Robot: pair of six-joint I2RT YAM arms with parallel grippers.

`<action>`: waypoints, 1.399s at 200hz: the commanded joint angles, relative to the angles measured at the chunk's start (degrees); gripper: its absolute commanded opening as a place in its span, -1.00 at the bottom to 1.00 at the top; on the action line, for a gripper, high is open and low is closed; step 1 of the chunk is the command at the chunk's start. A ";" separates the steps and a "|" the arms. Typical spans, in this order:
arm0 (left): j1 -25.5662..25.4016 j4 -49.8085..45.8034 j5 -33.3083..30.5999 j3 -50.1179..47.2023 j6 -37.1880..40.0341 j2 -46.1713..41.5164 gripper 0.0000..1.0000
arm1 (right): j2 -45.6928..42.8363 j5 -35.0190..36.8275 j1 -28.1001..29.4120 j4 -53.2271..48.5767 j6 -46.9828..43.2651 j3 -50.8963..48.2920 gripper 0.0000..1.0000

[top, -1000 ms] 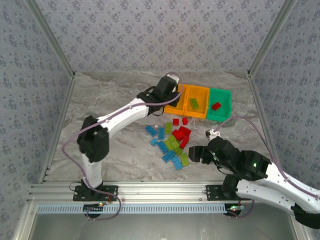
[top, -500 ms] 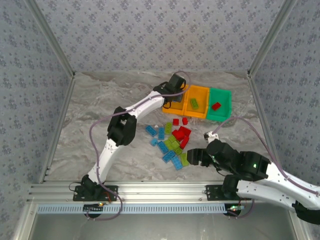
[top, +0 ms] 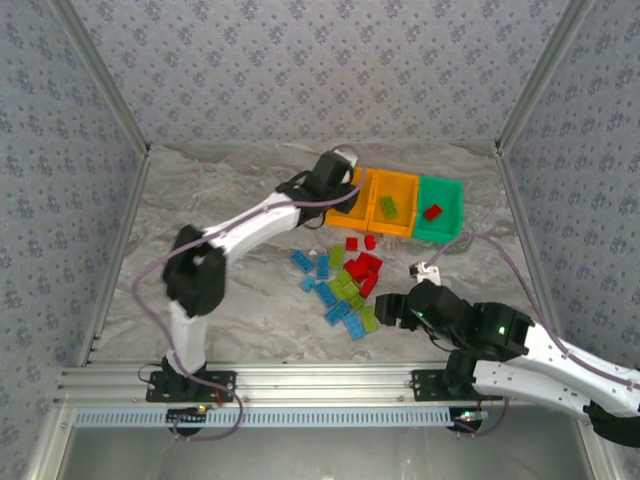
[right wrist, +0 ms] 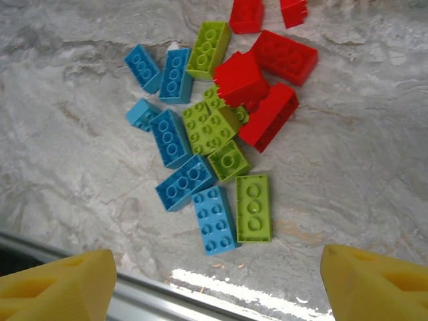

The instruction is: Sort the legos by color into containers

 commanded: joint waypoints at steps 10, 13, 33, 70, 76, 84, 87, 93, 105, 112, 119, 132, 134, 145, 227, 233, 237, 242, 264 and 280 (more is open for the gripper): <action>-4.19 7.81 1.96 -17.00 4.24 -22.83 -0.17 | 7.23 1.77 -3.49 6.80 -0.51 -0.86 0.65; -4.56 7.51 1.79 -18.62 4.89 -24.87 -0.17 | 8.12 1.28 -4.05 7.68 -1.06 -0.97 0.65; -6.71 3.54 1.81 -28.03 9.56 -37.30 -0.17 | 14.50 -2.35 -8.51 12.96 -5.88 -0.86 0.67; -8.18 -12.12 7.29 -35.30 19.84 -54.93 0.08 | 26.93 -9.72 -16.89 22.22 -15.06 -0.21 0.71; -8.14 -14.40 8.81 -35.93 21.82 -56.63 0.19 | 28.86 -11.03 -17.95 23.52 -16.15 0.00 0.72; -8.19 -16.92 10.79 -37.05 24.63 -58.50 0.34 | 31.06 -12.27 -19.09 24.86 -17.40 0.29 0.72; -8.21 -17.66 11.31 -37.53 25.45 -59.11 0.40 | 31.77 -12.63 -19.39 25.38 -17.82 0.45 0.72; -8.20 -18.64 12.12 -38.53 26.89 -60.21 0.53 | 33.73 -13.36 -20.05 26.37 -18.12 0.76 0.73; -8.38 -19.94 13.33 -40.22 28.75 -61.87 0.78 | 37.03 -15.12 -20.91 27.88 -20.73 1.84 0.74; -8.40 -20.13 14.31 -41.13 29.48 -62.69 0.85 | 38.69 -15.91 -21.18 28.22 -21.88 2.62 0.74; -8.38 -19.75 14.89 -42.09 29.87 -63.35 0.91 | 40.74 -16.13 -21.38 28.15 -22.95 3.77 0.75; -8.38 -19.39 15.92 -43.02 30.49 -64.13 0.98 | 43.88 -16.52 -21.72 28.00 -25.04 5.54 0.75; -8.40 -19.48 16.01 -43.04 30.68 -64.18 0.98 | 44.33 -16.65 -21.80 28.08 -25.39 5.73 0.75; -8.38 -19.83 16.19 -43.26 31.45 -64.22 0.99 | 46.71 -17.03 -21.99 28.01 -26.88 7.06 0.73; -8.38 -20.30 14.15 -45.66 32.33 -64.53 0.98 | 55.07 -11.57 -22.71 25.22 -31.05 12.71 0.11; -8.39 -20.18 14.05 -45.72 32.37 -64.59 0.98 | 54.80 -11.26 -22.66 25.28 -30.78 12.52 0.02; -8.38 -20.16 14.09 -45.82 32.35 -64.62 0.98 | 54.53 -11.03 -22.66 25.37 -30.69 12.33 -0.02; -8.43 -20.15 14.14 -45.78 32.35 -64.64 0.99 | 54.08 -10.67 -22.62 25.35 -30.46 12.04 -0.05; -8.41 -19.90 14.34 -45.82 32.31 -64.79 0.98 | 50.53 -9.05 -22.62 24.94 -29.40 11.04 -0.15; -8.39 -19.32 14.49 -46.03 32.35 -65.24 0.98 | 45.52 -6.91 -22.77 24.83 -28.66 10.08 -0.18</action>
